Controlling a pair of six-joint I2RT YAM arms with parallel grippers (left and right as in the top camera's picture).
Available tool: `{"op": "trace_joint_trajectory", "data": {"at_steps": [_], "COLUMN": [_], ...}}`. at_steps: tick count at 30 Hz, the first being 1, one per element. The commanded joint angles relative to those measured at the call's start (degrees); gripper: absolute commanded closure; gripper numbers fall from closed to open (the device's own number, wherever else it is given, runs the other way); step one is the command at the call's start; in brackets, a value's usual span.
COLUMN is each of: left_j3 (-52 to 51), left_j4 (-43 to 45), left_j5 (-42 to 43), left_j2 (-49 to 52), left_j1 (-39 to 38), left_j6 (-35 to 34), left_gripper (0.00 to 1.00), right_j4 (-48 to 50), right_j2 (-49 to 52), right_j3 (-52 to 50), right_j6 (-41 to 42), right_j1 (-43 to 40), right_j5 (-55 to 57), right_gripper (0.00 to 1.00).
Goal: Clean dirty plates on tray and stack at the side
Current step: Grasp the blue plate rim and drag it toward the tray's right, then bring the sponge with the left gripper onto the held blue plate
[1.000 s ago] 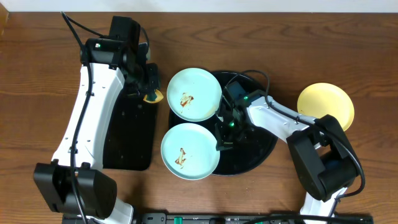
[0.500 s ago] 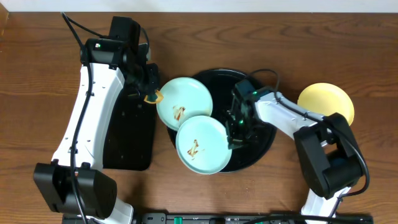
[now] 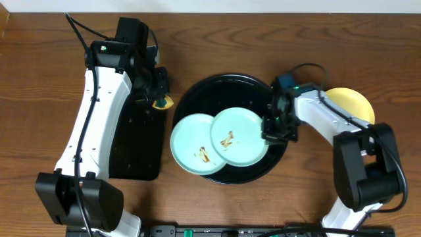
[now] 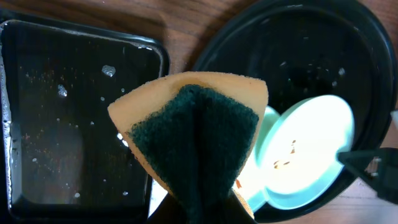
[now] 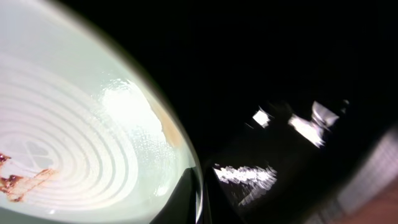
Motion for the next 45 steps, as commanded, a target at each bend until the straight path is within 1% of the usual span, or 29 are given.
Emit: {"op": "trace_joint_trajectory", "data": {"at_steps": [1, 8, 14, 21, 30, 31, 32, 33, 34, 38, 40, 43, 45], "left_j3": [0.52, 0.52, 0.52, 0.52, 0.52, 0.52, 0.52, 0.52, 0.52, 0.52, 0.52, 0.52, 0.52], "left_j4": [0.02, 0.02, 0.02, 0.22, 0.26, 0.26, 0.24, 0.24, 0.24, 0.2, 0.17, 0.09, -0.09], "left_j5": [0.76, 0.94, 0.94, 2.69, 2.71, 2.91, 2.97, 3.34, 3.76, 3.78, 3.85, 3.96, 3.93], "left_j2": [-0.09, -0.09, -0.09, -0.09, -0.09, -0.09, -0.09, -0.09, -0.09, -0.09, -0.09, -0.09, -0.09], "left_j1": [0.24, 0.24, 0.22, 0.22, 0.22, 0.22, 0.22, 0.22, 0.22, 0.22, 0.22, 0.22, 0.22], "left_j6": [0.79, 0.79, 0.79, 1.05, 1.05, 1.07, 1.05, 1.11, 1.27, 1.27, 1.46, 1.51, 1.7], "left_gripper": [0.89, 0.89, 0.89, 0.89, 0.88, 0.88, 0.87, 0.87, 0.86, 0.85, 0.85, 0.85, 0.85], "right_j4": [-0.9, -1.79, -0.31, 4.04, 9.9, 10.4, 10.58, 10.82, 11.15, 11.39, 11.63, 12.76, 13.53], "right_j2": [-3.26, -4.61, -4.61, -4.61, -4.59, -4.59, -4.59, -4.59, -4.59, -4.0, -3.21, -1.64, -0.46], "right_j3": [-0.35, -0.35, -0.31, -0.31, -0.31, -0.31, -0.31, -0.31, -0.31, -0.37, -0.39, -0.42, -0.42], "right_j6": [0.61, 0.68, 4.94, 10.51, 12.0, 12.02, 12.04, 12.17, 12.2, 13.66, 14.4, 15.41, 16.13], "right_j1": [-2.56, -3.54, -3.61, -3.19, 0.31, 0.74, 1.09, 1.38, 1.62, 1.99, 1.99, 1.99, 2.01], "right_j5": [6.99, 8.7, 11.65, 11.65, 11.21, 11.21, 11.21, 11.23, 11.21, 11.21, 11.21, 10.86, 10.36], "right_gripper": [0.98, 0.98, 0.98, 0.98, 0.99, 0.93, 0.62, 0.18, 0.14, 0.14, 0.19, 0.2, 0.23]}}
